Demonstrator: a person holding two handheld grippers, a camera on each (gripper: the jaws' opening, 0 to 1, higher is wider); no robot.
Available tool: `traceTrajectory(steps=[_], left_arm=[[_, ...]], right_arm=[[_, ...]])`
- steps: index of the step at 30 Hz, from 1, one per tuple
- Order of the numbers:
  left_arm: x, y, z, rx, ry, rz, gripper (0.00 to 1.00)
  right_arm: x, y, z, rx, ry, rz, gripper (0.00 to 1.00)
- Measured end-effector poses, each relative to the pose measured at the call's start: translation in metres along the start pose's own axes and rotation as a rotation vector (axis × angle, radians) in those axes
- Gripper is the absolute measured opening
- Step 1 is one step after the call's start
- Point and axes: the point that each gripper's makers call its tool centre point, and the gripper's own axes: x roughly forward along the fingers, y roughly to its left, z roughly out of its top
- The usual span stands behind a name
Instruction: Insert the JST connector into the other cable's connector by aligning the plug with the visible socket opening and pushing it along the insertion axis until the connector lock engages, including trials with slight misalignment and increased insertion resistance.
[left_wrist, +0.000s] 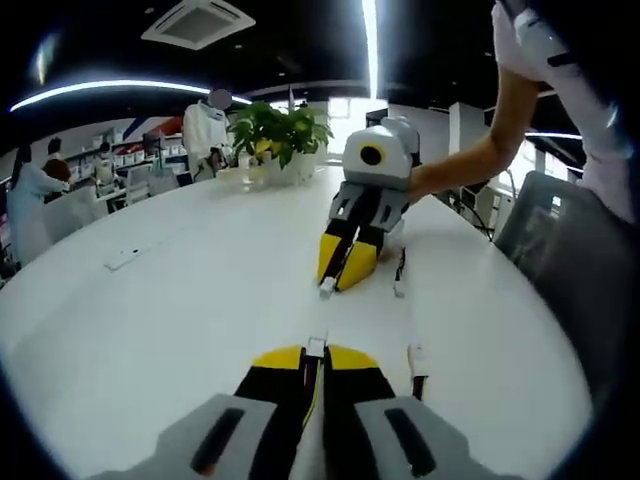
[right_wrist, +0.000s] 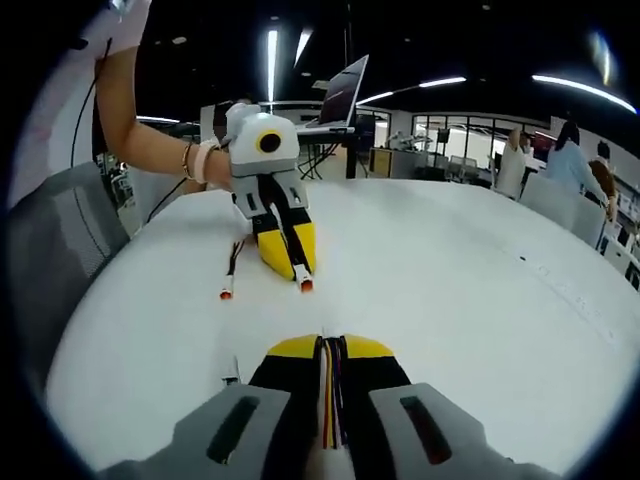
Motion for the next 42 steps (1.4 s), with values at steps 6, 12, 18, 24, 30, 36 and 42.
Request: traceTrajectory(steps=[6,12,18,24,30,36,42], left_arm=[[0.0,-0.001,0.002,0.005,0.011,-0.005,0.01],[-0.002,-0.003,0.007,-0.013,-0.001,-0.016,0.01],[-0.003,-0.008,0.014,0.009,0.001,-0.033,0.01],[-0.003,-0.01,0.023,0.067,0.027,-0.045,0.01],[-0.003,-0.012,0.029,0.058,0.012,-0.061,0.01],[-0.004,-0.01,0.033,0.037,-0.011,-0.069,0.01],[-0.002,-0.01,0.032,0.054,0.003,-0.078,0.01]], right_arm=[[0.002,0.003,0.01,-0.012,-0.035,0.015,0.04],[0.006,0.007,0.016,-0.003,-0.047,0.046,0.04],[0.009,0.012,0.023,-0.017,-0.057,0.075,0.04],[0.011,0.019,0.032,-0.037,-0.063,0.1,0.04],[0.012,0.022,0.039,-0.051,-0.07,0.113,0.04],[0.011,0.02,0.042,-0.037,-0.081,0.111,0.04],[0.01,0.021,0.041,-0.042,-0.077,0.113,0.04]])
